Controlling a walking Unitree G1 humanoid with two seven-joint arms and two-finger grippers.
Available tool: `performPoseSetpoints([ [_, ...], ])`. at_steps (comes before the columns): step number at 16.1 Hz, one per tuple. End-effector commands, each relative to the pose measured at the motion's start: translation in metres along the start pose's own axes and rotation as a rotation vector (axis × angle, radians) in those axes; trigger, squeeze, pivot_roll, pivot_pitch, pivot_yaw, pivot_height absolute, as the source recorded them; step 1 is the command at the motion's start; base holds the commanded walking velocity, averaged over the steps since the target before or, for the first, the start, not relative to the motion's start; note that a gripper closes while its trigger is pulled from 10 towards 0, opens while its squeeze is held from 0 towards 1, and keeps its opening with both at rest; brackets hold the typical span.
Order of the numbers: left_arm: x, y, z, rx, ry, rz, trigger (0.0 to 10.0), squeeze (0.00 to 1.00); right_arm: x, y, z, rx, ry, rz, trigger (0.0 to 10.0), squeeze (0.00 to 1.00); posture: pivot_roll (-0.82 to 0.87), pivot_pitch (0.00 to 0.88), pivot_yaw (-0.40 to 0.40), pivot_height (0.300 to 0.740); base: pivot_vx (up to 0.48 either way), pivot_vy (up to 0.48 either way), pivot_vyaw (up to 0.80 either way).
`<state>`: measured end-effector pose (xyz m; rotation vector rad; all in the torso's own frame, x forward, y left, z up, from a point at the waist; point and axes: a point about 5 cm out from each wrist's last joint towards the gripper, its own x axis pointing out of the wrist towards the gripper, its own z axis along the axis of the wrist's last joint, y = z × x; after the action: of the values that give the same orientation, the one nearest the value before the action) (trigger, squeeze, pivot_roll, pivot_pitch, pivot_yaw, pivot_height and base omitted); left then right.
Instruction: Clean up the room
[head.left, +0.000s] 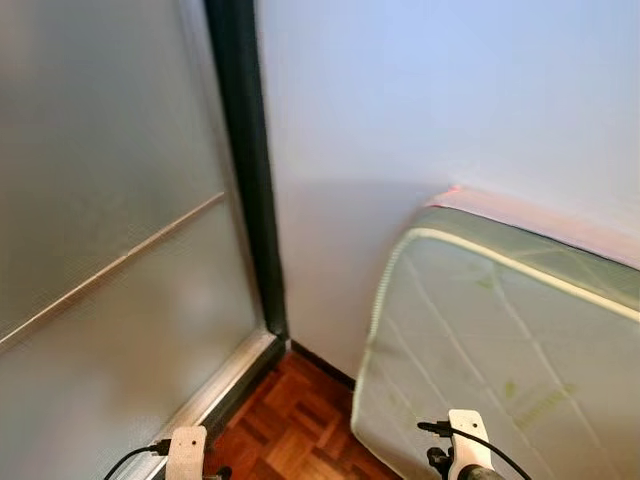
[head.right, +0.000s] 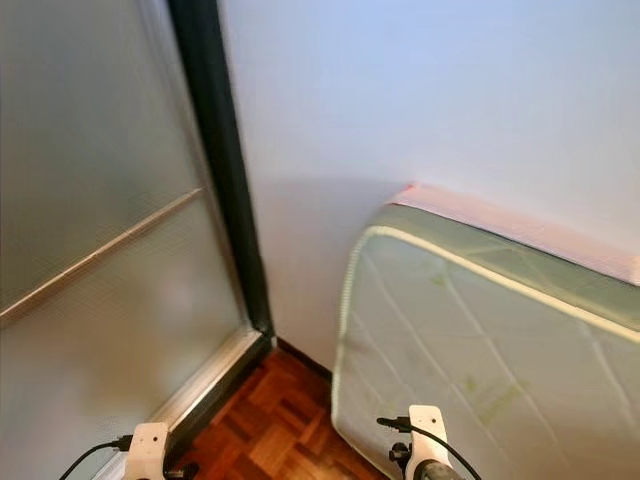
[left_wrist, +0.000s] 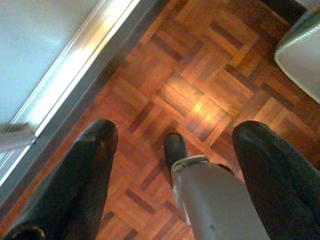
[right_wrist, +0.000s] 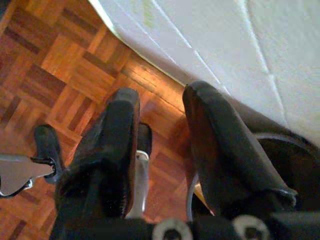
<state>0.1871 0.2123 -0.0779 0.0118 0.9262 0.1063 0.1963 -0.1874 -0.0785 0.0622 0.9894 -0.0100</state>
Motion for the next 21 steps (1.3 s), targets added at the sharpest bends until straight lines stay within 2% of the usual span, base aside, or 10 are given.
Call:
performPoseSetpoints([
  [1,-0.0008,0.0006,-0.0045,-0.017,0.013,0.002,10.0,0.00,-0.0002,-0.0017,-0.0003,-0.006,0.009,-0.002,10.0,0.00,0.04,0.000,-0.025,0.740,0.000,0.000,-0.69],
  [21,-0.0016,0.0000,-0.0077,-0.007,0.017,-0.018,10.0,0.00,-0.0003,-0.0015,-0.0018,-0.043,0.032,0.014,10.0,0.00,0.04,0.000,-0.020,0.740,0.000,0.000,-0.66],
])
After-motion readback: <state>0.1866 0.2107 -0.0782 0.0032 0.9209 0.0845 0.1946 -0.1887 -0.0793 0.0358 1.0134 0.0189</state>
